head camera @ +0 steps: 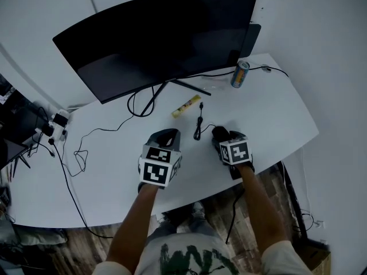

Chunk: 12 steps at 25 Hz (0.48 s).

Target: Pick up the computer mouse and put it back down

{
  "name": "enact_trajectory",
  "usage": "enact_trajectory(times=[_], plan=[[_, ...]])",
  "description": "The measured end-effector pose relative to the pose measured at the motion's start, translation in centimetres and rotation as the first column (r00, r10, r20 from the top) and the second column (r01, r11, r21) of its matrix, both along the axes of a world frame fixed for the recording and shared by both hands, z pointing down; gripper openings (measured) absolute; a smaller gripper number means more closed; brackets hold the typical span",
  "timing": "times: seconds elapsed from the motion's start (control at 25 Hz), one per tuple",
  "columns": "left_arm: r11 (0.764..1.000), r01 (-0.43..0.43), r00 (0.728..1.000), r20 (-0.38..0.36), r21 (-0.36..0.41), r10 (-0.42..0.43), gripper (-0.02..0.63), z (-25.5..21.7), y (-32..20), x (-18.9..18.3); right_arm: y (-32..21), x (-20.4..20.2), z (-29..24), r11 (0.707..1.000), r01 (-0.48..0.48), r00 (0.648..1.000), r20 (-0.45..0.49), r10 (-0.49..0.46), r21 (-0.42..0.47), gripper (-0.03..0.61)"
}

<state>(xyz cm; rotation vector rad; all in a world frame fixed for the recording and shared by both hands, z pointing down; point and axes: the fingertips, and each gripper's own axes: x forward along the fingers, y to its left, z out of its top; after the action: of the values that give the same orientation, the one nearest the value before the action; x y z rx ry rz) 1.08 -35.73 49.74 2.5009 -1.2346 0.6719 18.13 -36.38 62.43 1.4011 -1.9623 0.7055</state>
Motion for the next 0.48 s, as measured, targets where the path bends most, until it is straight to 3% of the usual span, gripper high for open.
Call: enact_trajectory(times=[0.32, 0.48], plan=[[0.999, 0.001, 1.0, -0.029, 0.045, 0.0, 0.003, -3.1, 0.1, -0.5, 0.3, -1.4, -4.7, 0.997, -0.017, 0.999, 0.047, 0.014, 0.08, 0.324], [0.997, 0.01, 0.999, -0.054, 0.071, -0.006, 0.003, -5.0, 0.0, -1.0, 0.5, -2.3, -8.4, 0.989, -0.017, 0.999, 0.046, 0.011, 0.147, 0.273]])
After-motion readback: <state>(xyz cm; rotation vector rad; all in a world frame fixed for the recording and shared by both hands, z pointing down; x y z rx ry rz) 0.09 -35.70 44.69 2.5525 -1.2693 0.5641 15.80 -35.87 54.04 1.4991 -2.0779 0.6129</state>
